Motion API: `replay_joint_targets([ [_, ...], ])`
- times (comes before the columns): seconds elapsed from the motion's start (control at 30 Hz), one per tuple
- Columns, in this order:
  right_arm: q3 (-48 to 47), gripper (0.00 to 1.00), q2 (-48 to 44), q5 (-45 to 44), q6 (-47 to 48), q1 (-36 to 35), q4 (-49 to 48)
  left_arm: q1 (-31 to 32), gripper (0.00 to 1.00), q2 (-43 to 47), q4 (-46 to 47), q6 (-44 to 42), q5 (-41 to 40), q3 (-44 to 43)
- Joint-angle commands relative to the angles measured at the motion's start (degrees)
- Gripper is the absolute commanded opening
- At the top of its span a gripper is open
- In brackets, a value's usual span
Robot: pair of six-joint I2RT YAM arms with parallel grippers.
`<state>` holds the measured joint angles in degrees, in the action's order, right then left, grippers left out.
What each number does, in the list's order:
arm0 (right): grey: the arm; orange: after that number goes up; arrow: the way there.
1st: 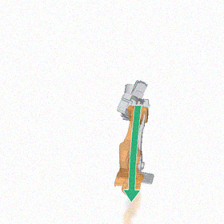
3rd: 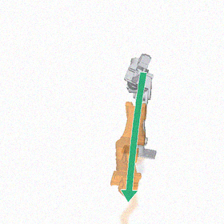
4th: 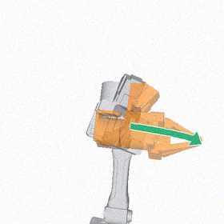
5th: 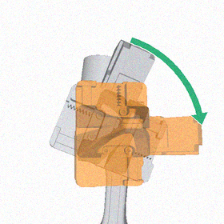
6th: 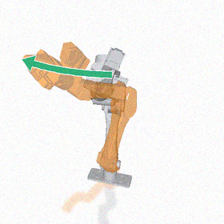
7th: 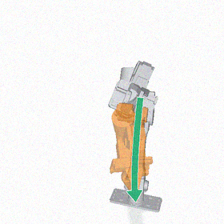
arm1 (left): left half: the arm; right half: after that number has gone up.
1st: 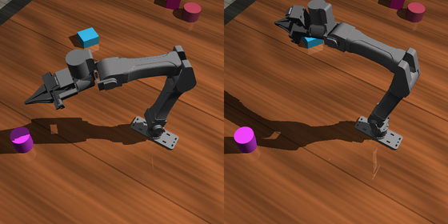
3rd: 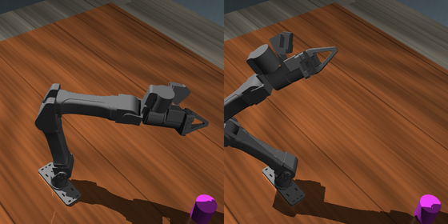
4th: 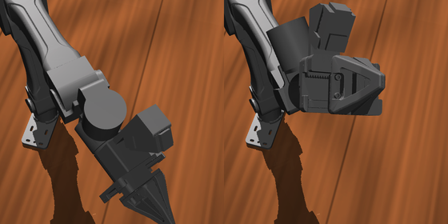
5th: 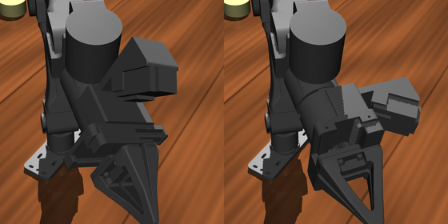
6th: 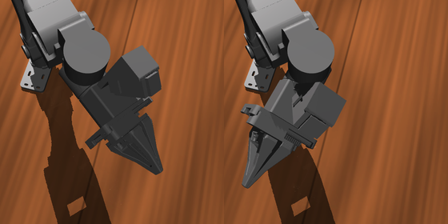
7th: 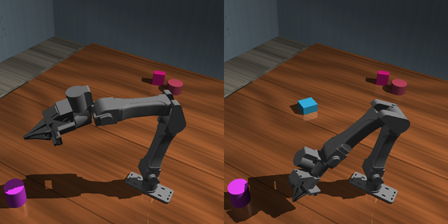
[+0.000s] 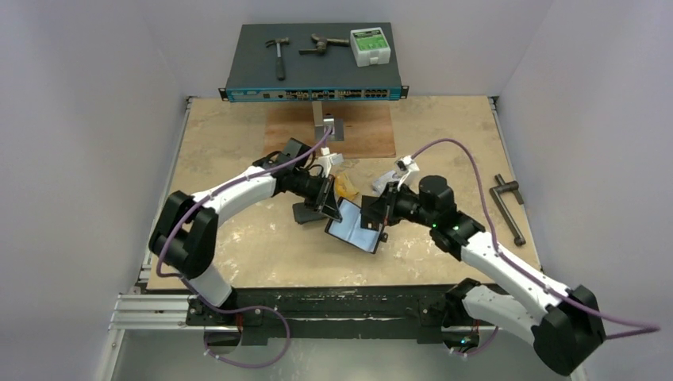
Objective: Put the credit cards into the card holder
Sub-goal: Insert the credit card into the card holder.
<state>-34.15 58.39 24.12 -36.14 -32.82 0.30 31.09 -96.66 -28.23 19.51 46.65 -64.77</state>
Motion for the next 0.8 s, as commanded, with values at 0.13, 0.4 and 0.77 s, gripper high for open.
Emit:
replay_joint_targets([
  [0.13, -5.0, 0.0, -9.6, -24.4, 10.9, 0.1, -3.8, -0.7, 0.0, 10.1, 4.8, 0.0, 7.9, 3.6],
  [0.4, 3.9, 0.0, -2.8, -33.3, 11.3, -2.8, -11.1, -3.5, 0.0, 10.7, -8.0, -10.9, -5.7, 2.7],
  [0.77, 10.8, 0.0, 10.0, -50.1, 15.3, -14.8, -31.8, -12.3, 0.0, 11.0, -12.1, -15.7, -3.5, 3.7],
])
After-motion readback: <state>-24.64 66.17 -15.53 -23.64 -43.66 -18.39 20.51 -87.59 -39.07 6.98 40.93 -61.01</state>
